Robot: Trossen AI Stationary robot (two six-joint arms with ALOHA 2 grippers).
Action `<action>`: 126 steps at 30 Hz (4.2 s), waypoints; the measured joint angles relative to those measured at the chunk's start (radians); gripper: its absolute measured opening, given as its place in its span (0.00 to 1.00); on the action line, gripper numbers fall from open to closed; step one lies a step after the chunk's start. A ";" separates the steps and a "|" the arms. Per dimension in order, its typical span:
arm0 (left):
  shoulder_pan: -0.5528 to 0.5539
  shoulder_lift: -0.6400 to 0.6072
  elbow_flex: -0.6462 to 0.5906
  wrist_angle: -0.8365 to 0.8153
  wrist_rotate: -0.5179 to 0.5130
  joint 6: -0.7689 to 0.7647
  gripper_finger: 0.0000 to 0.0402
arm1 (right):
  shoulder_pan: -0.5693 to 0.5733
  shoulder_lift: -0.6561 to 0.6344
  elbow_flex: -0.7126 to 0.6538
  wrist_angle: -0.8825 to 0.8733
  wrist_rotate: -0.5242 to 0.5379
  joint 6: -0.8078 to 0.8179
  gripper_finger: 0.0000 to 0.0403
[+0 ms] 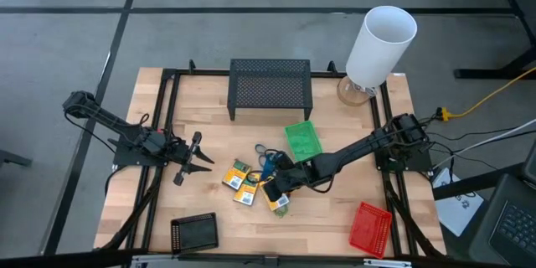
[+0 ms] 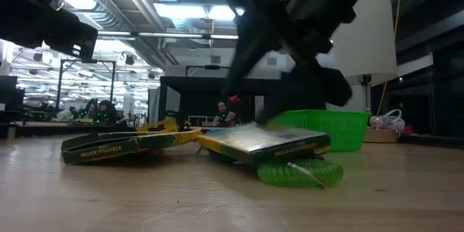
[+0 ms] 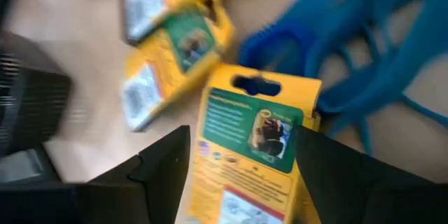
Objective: Pick & Place Office Desk Supplies
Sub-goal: Put the crayon box into the red basket
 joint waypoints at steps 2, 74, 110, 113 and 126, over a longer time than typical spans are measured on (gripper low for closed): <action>0.000 0.000 0.000 -0.004 -0.001 -0.004 0.28 | 0.000 -0.003 0.000 -0.008 -0.017 0.002 0.63; 0.000 0.000 0.000 -0.063 -0.007 -0.074 0.28 | -0.060 -0.035 0.162 -0.093 -0.017 -0.107 0.08; 0.000 -0.001 0.000 -0.054 0.000 -0.056 0.28 | 0.321 -0.085 0.555 -1.164 0.153 0.824 0.08; 0.000 -0.001 0.000 -0.049 0.001 -0.048 0.28 | 0.387 -0.084 0.555 -1.234 0.051 0.963 0.08; 0.000 -0.001 0.000 -0.049 0.002 -0.028 0.28 | 0.424 -0.084 0.555 -1.308 -0.217 0.968 0.08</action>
